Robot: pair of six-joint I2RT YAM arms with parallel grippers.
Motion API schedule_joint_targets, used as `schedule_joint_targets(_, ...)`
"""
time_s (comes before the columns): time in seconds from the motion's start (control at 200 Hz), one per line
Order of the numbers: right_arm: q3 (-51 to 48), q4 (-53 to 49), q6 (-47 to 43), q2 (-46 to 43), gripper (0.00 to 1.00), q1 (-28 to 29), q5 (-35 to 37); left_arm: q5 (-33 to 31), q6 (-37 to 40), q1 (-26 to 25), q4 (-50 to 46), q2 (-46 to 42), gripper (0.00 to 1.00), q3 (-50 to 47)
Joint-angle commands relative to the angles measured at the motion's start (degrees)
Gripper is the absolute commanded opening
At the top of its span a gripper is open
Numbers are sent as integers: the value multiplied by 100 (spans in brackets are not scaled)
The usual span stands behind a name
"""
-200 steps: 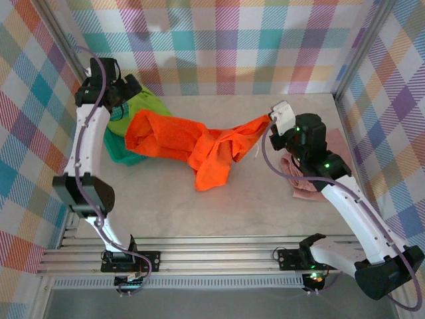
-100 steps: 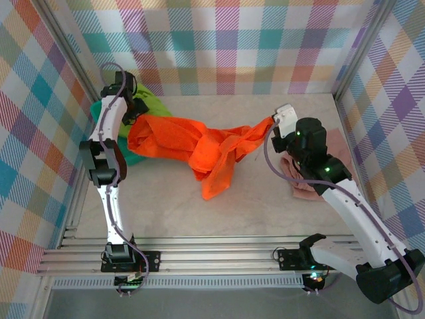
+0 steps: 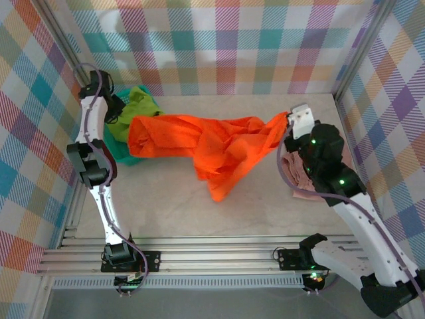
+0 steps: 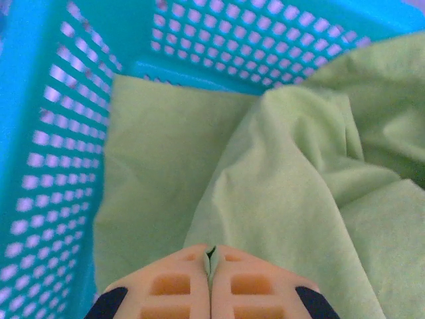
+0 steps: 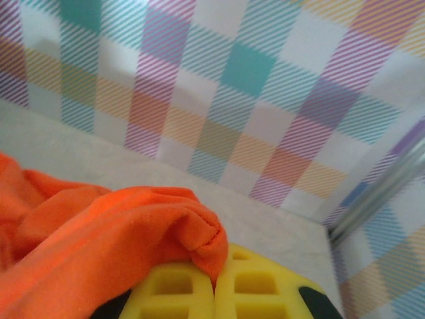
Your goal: Fold and stack the shorts
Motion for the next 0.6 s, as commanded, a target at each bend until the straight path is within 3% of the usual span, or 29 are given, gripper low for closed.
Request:
schedule_joint_targets(0.0,523,379,-276,-314,0,-28,704,-25,166,66,34,-257,0,168)
schedule_joint_targets(0.24,1049,269,-404,-187,0,-29,1063,-30,281,67,13,-325,1,167)
schedule_joint_targets(0.41,1260,-480,77,557,0,-28,284,410,298,17,538,-1161,44,-400)
schedule_joint_targets(0.515,1291,-542,514,1016,0,-18,-47,395,375,-118,889,-2016,82,-931)
schedule_joint_targets(0.595,1406,-561,823,1368,0,-21,-323,547,377,-318,940,-2600,95,-1250)
